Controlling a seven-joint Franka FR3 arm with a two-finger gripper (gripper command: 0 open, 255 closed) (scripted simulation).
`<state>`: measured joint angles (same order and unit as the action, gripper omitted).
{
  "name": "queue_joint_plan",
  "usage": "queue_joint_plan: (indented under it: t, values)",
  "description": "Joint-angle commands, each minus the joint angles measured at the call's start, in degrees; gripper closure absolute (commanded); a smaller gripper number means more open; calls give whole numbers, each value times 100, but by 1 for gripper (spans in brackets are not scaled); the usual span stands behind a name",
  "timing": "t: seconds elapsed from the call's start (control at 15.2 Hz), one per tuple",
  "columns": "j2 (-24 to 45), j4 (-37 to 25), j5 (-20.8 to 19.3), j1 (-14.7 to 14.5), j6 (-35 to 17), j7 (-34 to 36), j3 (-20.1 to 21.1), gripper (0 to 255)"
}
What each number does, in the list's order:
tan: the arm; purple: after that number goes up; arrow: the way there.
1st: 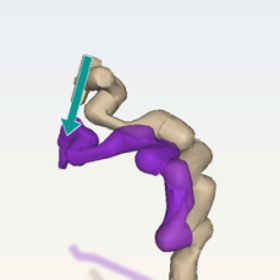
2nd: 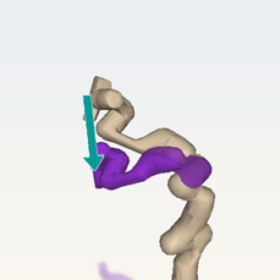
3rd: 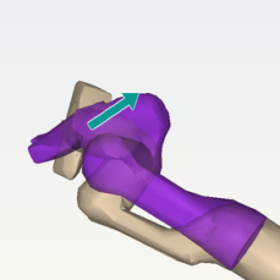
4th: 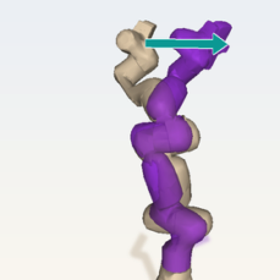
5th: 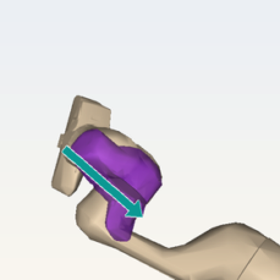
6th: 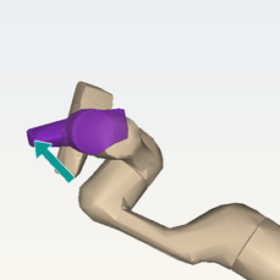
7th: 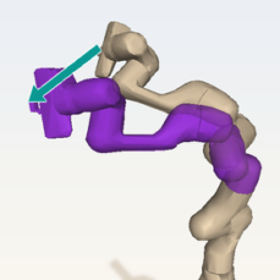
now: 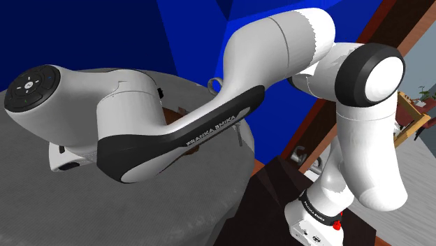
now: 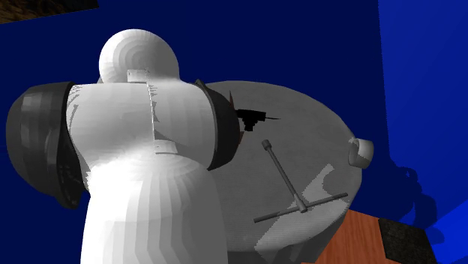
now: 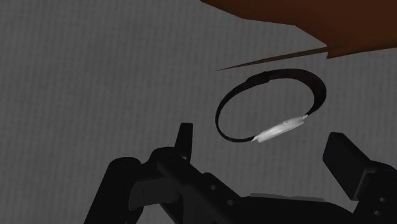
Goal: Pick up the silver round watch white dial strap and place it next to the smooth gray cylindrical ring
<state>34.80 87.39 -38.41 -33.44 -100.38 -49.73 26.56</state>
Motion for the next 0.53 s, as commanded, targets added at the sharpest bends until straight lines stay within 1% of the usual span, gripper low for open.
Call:
queue_joint_plan:
  t: [0.0,0.07,0.13,0.46]
  values:
    - [0,1,0,0,-2,0,0,0]
    - [0,0,0,0,-1,0,0,0]
    - [0,0,0,0,-1,0,0,255]
    - [-4,3,1,1,0,0,1,255]
